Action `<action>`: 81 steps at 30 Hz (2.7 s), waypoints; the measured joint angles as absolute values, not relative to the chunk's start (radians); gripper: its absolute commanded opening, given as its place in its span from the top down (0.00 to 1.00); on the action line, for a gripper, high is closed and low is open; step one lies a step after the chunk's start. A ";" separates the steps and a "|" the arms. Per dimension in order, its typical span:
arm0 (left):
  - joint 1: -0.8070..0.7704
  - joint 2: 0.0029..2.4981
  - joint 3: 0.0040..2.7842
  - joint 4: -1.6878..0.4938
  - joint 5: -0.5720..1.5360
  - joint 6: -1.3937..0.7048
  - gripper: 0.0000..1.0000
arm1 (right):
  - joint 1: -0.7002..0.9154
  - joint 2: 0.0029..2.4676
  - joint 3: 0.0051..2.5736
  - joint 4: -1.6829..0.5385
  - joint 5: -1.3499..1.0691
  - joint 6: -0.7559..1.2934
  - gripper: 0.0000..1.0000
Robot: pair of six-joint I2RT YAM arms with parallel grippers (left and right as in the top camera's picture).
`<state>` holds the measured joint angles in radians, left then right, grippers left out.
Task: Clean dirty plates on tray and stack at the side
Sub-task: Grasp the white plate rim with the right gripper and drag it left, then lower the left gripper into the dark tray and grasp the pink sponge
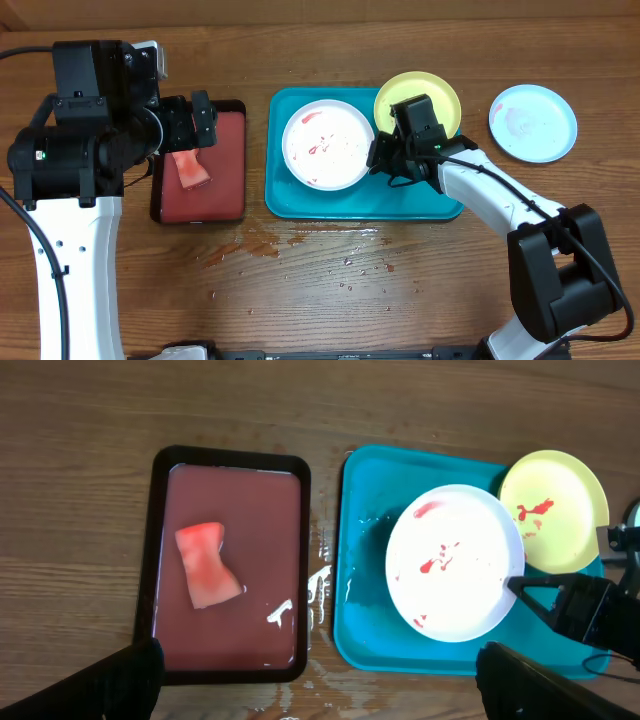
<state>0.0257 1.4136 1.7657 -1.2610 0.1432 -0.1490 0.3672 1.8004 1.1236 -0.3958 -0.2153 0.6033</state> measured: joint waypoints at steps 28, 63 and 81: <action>0.026 1.414 1.766 -1.261 0.143 -0.149 0.00 | 0.387 1.824 1.275 -0.625 -0.226 0.591 0.09; 0.026 1.407 1.393 -1.069 -0.070 -0.257 0.00 | 0.387 1.518 1.386 -1.131 -0.103 0.339 0.00; 0.067 1.665 1.171 -0.713 -0.052 -0.243 0.07 | 0.387 1.517 1.386 -1.144 -0.089 0.339 0.00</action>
